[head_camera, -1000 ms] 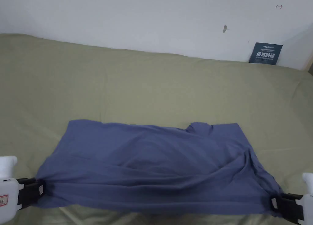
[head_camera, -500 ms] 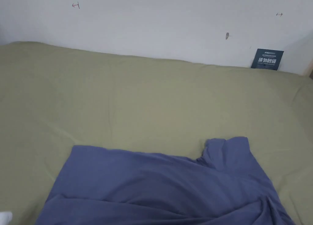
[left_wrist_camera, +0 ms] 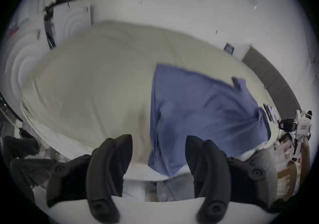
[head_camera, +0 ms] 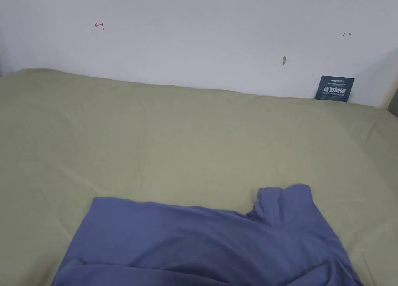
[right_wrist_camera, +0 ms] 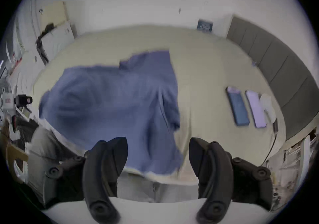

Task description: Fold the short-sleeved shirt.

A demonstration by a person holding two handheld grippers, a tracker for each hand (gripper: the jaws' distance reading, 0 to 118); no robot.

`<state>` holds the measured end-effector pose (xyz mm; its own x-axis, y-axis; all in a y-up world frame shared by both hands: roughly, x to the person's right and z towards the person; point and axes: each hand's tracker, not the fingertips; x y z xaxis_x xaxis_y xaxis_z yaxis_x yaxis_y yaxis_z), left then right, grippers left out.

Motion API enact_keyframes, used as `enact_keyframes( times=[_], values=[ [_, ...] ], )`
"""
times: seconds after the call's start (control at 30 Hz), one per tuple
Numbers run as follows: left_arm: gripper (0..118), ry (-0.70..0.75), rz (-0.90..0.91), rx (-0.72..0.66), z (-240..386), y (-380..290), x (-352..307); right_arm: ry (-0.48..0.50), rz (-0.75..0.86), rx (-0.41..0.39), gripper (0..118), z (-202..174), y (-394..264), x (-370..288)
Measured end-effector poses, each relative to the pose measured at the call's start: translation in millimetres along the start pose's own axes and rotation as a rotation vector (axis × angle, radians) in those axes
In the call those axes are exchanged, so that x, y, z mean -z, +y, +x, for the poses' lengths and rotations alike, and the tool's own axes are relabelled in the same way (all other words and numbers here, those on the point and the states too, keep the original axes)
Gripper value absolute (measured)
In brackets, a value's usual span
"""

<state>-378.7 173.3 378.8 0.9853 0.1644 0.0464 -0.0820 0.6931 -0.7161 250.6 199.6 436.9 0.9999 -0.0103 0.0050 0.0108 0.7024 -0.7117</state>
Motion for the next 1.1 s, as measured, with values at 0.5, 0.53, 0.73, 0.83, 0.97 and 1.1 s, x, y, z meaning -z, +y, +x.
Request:
enact_keyframes(
  times=[0.5,0.53,0.73,0.83,0.97,1.1],
  values=[
    [0,-0.069,0.145,0.060,81,88,45,0.051,0.317,0.033,0,-61,42,-8],
    [3,-0.080,0.106,0.065,79,101,63,0.050,0.306,0.028,0,-59,45,-6],
    [94,-0.110,-0.154,-0.038,62,147,191,0.046,0.261,0.075,0,-44,47,9],
    [94,0.004,-0.258,0.022,67,153,243,0.017,0.236,0.079,0,-32,53,14],
    [92,0.073,-0.410,0.076,77,142,283,-0.019,0.197,0.073,0,-16,66,32],
    [1,0.058,-0.320,0.098,86,152,259,0.009,0.098,0.074,0,7,96,73]
  ],
)
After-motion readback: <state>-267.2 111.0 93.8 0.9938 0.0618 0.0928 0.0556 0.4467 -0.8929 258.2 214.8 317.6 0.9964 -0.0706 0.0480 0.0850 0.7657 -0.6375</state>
